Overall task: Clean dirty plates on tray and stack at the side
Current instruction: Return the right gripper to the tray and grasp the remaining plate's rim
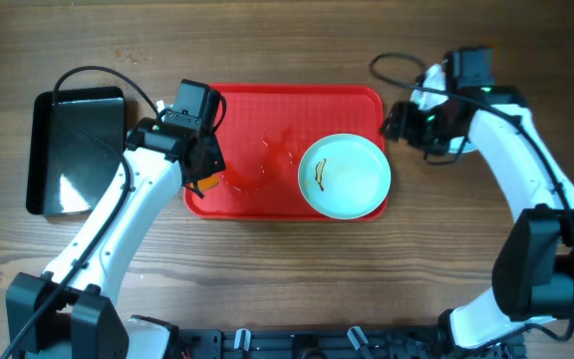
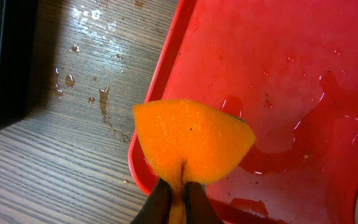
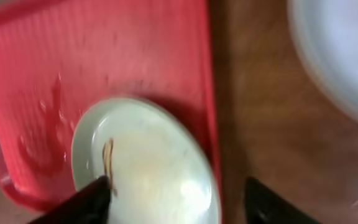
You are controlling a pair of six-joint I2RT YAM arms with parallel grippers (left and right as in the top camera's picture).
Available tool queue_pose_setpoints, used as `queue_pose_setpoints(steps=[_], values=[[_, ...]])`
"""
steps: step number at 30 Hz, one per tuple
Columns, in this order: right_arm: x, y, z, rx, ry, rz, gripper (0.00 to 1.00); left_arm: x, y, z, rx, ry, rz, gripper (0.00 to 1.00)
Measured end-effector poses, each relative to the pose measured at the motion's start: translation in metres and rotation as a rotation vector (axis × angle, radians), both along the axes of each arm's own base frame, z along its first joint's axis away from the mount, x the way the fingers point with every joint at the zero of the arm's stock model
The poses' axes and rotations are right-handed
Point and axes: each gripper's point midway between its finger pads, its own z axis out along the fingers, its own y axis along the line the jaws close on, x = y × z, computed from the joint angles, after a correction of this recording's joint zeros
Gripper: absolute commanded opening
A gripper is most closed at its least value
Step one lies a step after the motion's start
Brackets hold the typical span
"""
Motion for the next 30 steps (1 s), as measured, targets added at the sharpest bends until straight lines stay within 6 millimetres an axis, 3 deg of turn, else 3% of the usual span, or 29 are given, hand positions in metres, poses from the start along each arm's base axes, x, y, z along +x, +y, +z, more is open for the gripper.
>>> queue_pose_setpoints(steps=[5, 12, 16, 27, 30], values=[[-0.027, 0.009, -0.014, -0.127, 0.088, 0.043, 0.52, 0.000, -0.002, 0.000, -0.010, 0.003, -0.003, 0.04], [-0.048, 0.000, -0.047, -0.214, 0.144, 0.019, 0.49, 0.000, -0.004, 0.000, -0.022, 0.003, -0.006, 0.04], [-0.048, -0.002, -0.050, -0.224, 0.146, 0.003, 0.36, 0.000, -0.004, 0.000, -0.023, 0.003, -0.006, 0.04], [-0.047, 0.002, -0.058, -0.199, 0.134, -0.009, 0.36, 0.000, -0.005, -0.001, -0.025, 0.004, -0.006, 0.04], [-0.053, 0.001, -0.065, -0.201, 0.149, -0.009, 0.28, 0.000, -0.005, 0.000, -0.026, 0.004, -0.006, 0.04]])
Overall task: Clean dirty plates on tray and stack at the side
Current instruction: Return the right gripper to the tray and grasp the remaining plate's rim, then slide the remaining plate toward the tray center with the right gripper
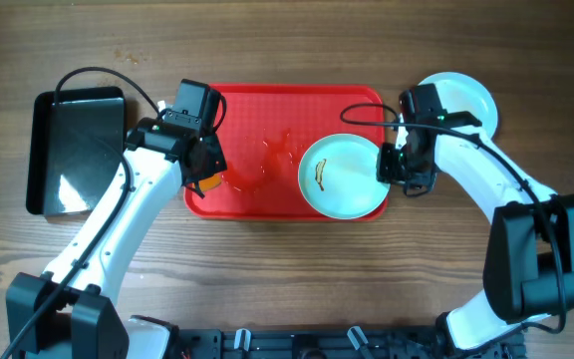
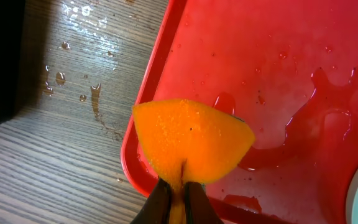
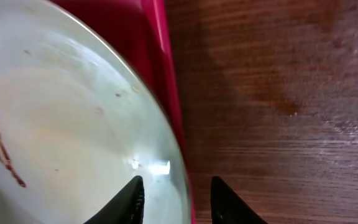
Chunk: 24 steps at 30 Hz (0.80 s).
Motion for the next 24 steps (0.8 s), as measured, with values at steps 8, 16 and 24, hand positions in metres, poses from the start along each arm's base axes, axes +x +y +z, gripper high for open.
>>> queue_pose_setpoints(steps=[8, 16, 24], values=[[0.003, 0.008, 0.001, 0.049, -0.013, -0.002, 0.20, 0.000, 0.000, 0.000, 0.000, 0.000, 0.000, 0.04], [0.002, 0.016, 0.002, 0.092, -0.005, 0.005, 0.15, 0.000, 0.000, 0.000, 0.000, 0.000, 0.000, 0.04], [0.008, 0.019, 0.003, 0.101, -0.033, 0.012, 0.20, 0.001, -0.001, 0.000, -0.004, -0.004, -0.001, 0.04]])
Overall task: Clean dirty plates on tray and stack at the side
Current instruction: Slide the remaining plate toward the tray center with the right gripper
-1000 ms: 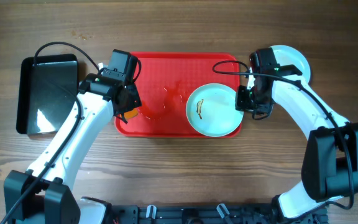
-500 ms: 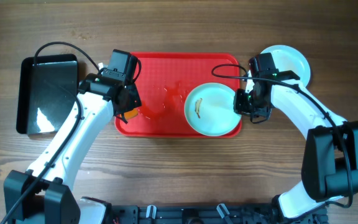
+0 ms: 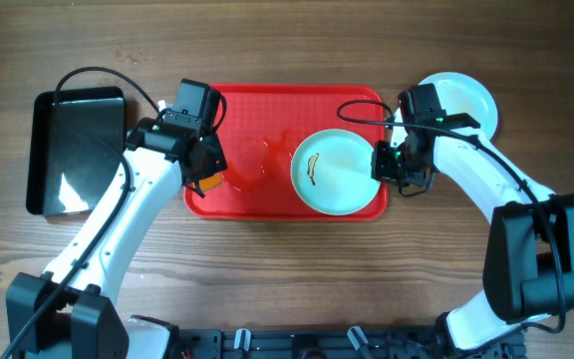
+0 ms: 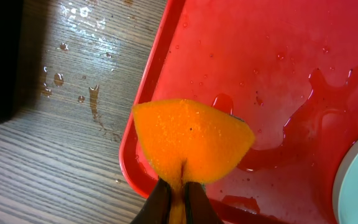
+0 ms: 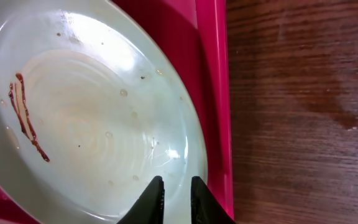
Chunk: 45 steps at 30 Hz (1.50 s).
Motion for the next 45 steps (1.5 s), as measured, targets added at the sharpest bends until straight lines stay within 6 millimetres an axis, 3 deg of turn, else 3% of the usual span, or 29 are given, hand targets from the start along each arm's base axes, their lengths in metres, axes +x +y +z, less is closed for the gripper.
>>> queue_pose_setpoints(steps=[8, 19, 30, 36, 45], values=[[0.008, -0.011, -0.002, -0.070, -0.035, -0.011, 0.24, 0.000, 0.000, 0.000, -0.001, -0.001, 0.000, 0.04], [0.014, -0.012, -0.001, -0.077, -0.060, -0.013, 0.23, 0.000, 0.000, 0.000, -0.001, -0.002, 0.000, 0.04], [0.018, -0.005, 0.000, -0.036, -0.079, -0.003, 0.23, 0.000, 0.000, 0.000, -0.001, -0.002, 0.000, 0.04], [0.007, -0.007, -0.011, -0.041, -0.053, -0.003, 0.22, 0.001, 0.000, 0.000, -0.001, -0.003, 0.000, 0.04], [0.015, 0.006, -0.006, 0.019, -0.091, 0.011, 0.16, 0.000, 0.000, 0.000, -0.001, -0.002, 0.000, 0.04]])
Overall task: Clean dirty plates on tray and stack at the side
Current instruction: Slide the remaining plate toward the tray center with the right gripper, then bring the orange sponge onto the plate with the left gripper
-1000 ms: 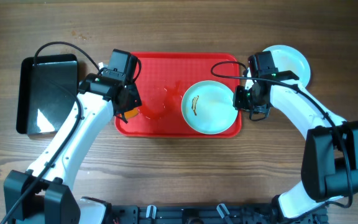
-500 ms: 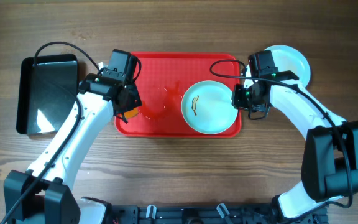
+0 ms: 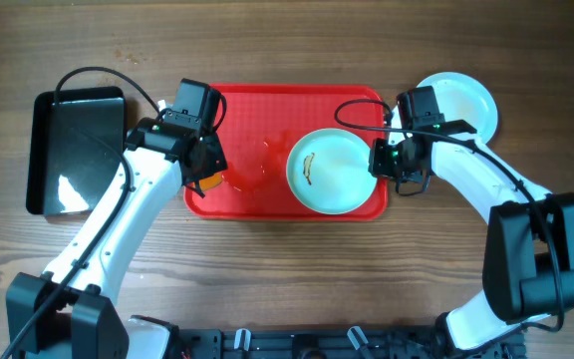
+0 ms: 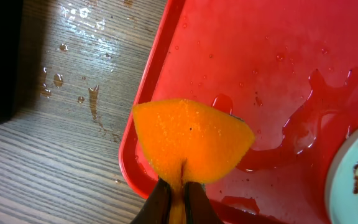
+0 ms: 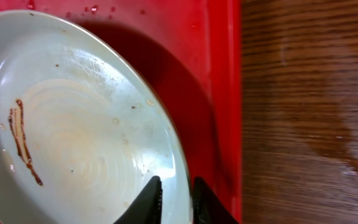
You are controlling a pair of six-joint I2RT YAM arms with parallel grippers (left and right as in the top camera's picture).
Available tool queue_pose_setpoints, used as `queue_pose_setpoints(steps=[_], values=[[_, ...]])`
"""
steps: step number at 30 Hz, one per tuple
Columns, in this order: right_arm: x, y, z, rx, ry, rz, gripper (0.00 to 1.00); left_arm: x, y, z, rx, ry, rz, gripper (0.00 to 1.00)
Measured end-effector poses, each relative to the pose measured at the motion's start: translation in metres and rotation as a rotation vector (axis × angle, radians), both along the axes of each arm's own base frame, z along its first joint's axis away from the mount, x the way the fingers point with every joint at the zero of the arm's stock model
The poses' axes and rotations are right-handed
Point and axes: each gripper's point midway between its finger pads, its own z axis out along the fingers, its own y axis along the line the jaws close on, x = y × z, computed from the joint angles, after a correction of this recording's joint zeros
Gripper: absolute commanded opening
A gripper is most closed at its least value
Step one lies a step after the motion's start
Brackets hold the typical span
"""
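Note:
A pale green plate [image 3: 332, 170] with a brown smear [image 5: 22, 137] sits on the right half of the red tray [image 3: 267, 110]. My right gripper [image 5: 174, 196] is shut on the plate's right rim, one finger inside it and one outside. The plate [image 5: 73, 143] casts a shadow on the tray beside its gripped edge. My left gripper [image 4: 176, 193] is shut on an orange sponge [image 4: 191, 140], which hangs over the tray's front left corner. The plate's edge [image 4: 353, 180] shows at the right of the left wrist view.
A clean pale plate [image 3: 461, 100] lies on the table just right of the tray. A black rectangular tray [image 3: 73, 150] sits at the far left. Water pools on the red tray [image 4: 303, 118], and drops lie on the wood [image 4: 73, 43] beside it.
The right gripper has shifted slightly left with the plate's rim in it, and the plate now sits a little further left on the tray. The left arm and sponge have not moved.
The right gripper was open near the tray's right end, clear of the dirty plate. Then it stood open astride the plate's right rim. Then it was shut on the rim with the plate shifted left, now further left. The left gripper held the sponge still throughout.

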Motion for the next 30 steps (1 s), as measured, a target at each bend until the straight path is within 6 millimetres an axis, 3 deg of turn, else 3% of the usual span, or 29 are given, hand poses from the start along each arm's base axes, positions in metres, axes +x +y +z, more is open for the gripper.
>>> queue_pose_setpoints(steps=[9, 16, 19, 20, 30], values=[[-0.003, 0.044, 0.002, 0.033, -0.026, 0.051, 0.16, 0.000, 0.000, 0.000, 0.000, 0.000, 0.000, 0.04], [0.006, 0.093, -0.019, 0.104, -0.055, 0.071, 0.16, 0.000, -0.001, 0.000, -0.007, 0.002, -0.002, 0.04], [0.015, 0.113, -0.018, 0.189, -0.077, 0.061, 0.08, 0.000, -0.002, 0.000, -0.008, 0.001, -0.002, 0.04], [0.019, 0.116, -0.017, 0.207, -0.088, 0.050, 0.04, 0.000, -0.002, 0.000, -0.009, 0.000, -0.002, 0.04], [0.033, 0.120, -0.018, 0.234, -0.127, 0.009, 0.04, 0.016, -0.017, 0.005, -0.085, -0.061, -0.021, 0.04]])
